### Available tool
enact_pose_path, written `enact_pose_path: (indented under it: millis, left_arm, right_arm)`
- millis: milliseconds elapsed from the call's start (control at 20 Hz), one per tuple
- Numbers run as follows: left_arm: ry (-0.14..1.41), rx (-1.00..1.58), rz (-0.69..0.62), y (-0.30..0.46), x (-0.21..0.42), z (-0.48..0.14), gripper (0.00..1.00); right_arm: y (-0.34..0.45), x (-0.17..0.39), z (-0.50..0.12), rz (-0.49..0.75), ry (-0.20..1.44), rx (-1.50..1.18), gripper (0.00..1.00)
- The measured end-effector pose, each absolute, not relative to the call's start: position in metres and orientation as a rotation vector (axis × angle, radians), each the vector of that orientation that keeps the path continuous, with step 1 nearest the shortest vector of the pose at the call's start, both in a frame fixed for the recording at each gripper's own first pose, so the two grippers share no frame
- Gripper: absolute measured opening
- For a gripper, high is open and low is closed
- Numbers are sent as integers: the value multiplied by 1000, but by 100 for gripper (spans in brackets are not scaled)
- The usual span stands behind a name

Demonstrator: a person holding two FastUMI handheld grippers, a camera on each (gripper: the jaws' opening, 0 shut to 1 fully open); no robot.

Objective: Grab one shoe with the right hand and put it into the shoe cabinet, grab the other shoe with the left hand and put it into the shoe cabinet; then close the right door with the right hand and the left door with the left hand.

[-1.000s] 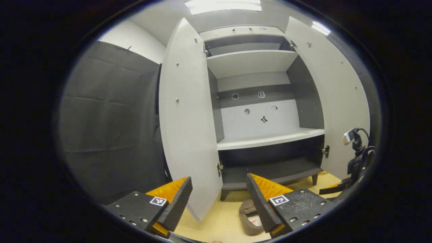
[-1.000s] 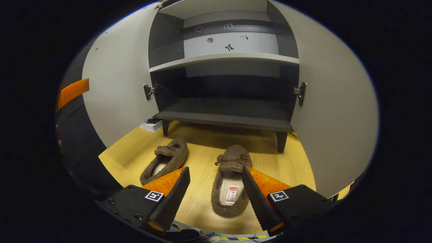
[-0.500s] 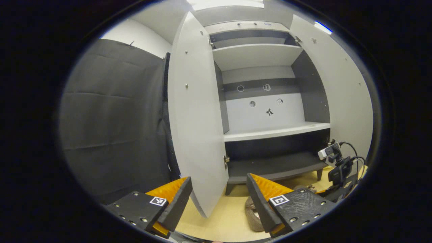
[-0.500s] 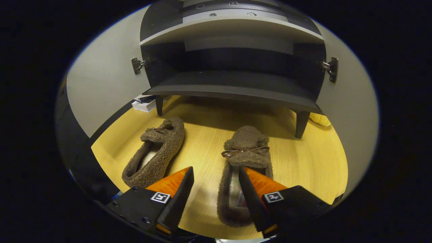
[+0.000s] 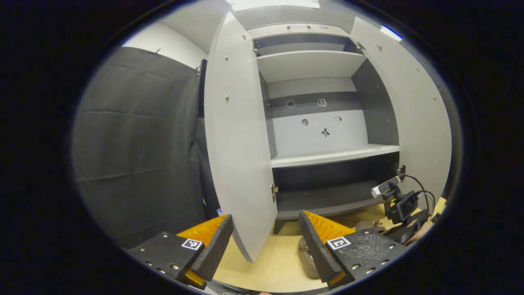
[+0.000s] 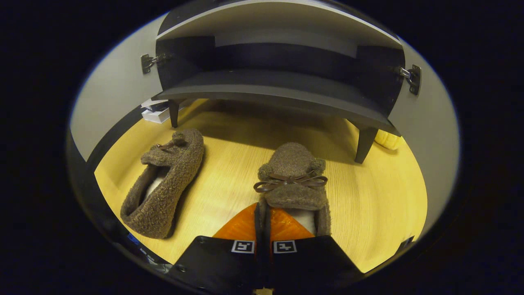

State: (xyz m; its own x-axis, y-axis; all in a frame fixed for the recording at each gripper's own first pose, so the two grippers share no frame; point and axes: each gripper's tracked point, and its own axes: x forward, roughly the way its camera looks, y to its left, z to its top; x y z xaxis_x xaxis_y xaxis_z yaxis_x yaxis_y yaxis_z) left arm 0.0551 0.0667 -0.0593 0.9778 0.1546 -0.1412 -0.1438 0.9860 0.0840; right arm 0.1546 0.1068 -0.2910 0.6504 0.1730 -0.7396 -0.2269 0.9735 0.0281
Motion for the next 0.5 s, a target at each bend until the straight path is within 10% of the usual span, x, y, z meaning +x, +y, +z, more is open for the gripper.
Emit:
enact_pose_path:
  millis: [500]
  left_arm:
    - [138,64,103,49,65,-56,93]
  right_arm:
    - [92,147,-231,237,738,35,2]
